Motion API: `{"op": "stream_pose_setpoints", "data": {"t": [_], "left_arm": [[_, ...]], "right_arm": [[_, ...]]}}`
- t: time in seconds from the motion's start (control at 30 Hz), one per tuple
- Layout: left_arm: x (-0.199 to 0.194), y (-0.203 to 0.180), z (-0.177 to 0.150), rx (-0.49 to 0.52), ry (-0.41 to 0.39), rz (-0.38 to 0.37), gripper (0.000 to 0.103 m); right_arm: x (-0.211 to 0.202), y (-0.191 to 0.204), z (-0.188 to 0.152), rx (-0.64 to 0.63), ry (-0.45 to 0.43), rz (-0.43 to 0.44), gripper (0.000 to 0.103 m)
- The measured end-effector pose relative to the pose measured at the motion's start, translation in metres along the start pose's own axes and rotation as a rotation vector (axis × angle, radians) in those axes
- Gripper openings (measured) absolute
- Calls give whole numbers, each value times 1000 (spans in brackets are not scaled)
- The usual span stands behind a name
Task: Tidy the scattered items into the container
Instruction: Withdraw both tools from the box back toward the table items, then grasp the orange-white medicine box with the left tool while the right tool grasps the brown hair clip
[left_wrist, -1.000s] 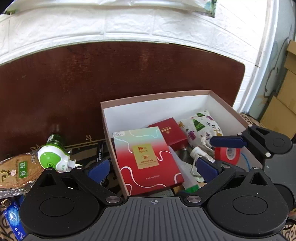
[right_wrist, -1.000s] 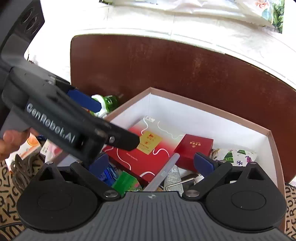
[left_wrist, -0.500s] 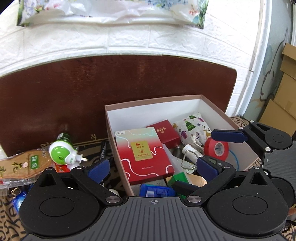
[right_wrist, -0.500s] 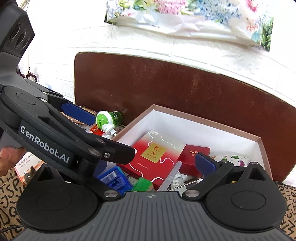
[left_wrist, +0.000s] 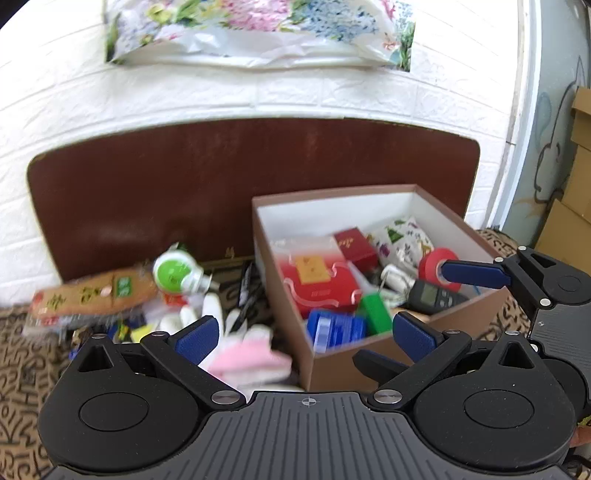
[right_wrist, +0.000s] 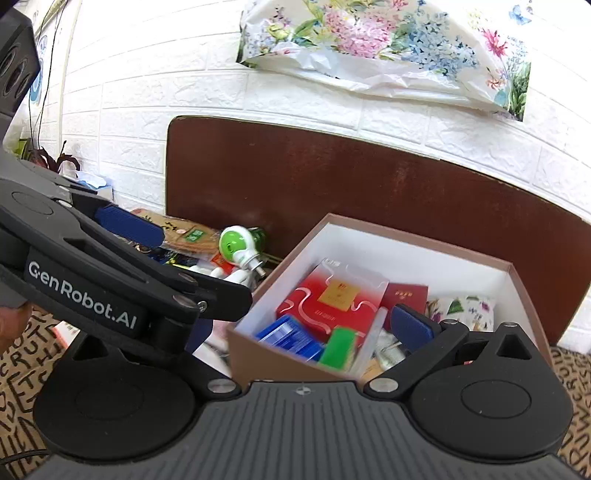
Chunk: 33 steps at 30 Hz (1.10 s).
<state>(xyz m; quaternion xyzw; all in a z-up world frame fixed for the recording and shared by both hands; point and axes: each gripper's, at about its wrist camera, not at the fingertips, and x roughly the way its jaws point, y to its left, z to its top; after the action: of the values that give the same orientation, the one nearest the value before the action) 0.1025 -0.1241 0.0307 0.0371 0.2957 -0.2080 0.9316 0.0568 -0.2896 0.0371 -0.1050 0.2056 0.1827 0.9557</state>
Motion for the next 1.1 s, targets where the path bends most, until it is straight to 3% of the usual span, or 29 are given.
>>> {"op": "stream_pose_setpoints", "data": {"t": [0.37, 0.83, 1.1], "left_arm": [[-26, 19, -56, -66, 61, 61, 103], [-43, 46, -106, -144, 127, 110, 103], [-51, 93, -136, -201, 125, 173, 103]], "right_arm": [[-14, 52, -37, 62, 41, 2, 102], [-17, 108, -54, 86, 89, 120, 103], [5, 135, -71, 55, 177, 138, 102]]}}
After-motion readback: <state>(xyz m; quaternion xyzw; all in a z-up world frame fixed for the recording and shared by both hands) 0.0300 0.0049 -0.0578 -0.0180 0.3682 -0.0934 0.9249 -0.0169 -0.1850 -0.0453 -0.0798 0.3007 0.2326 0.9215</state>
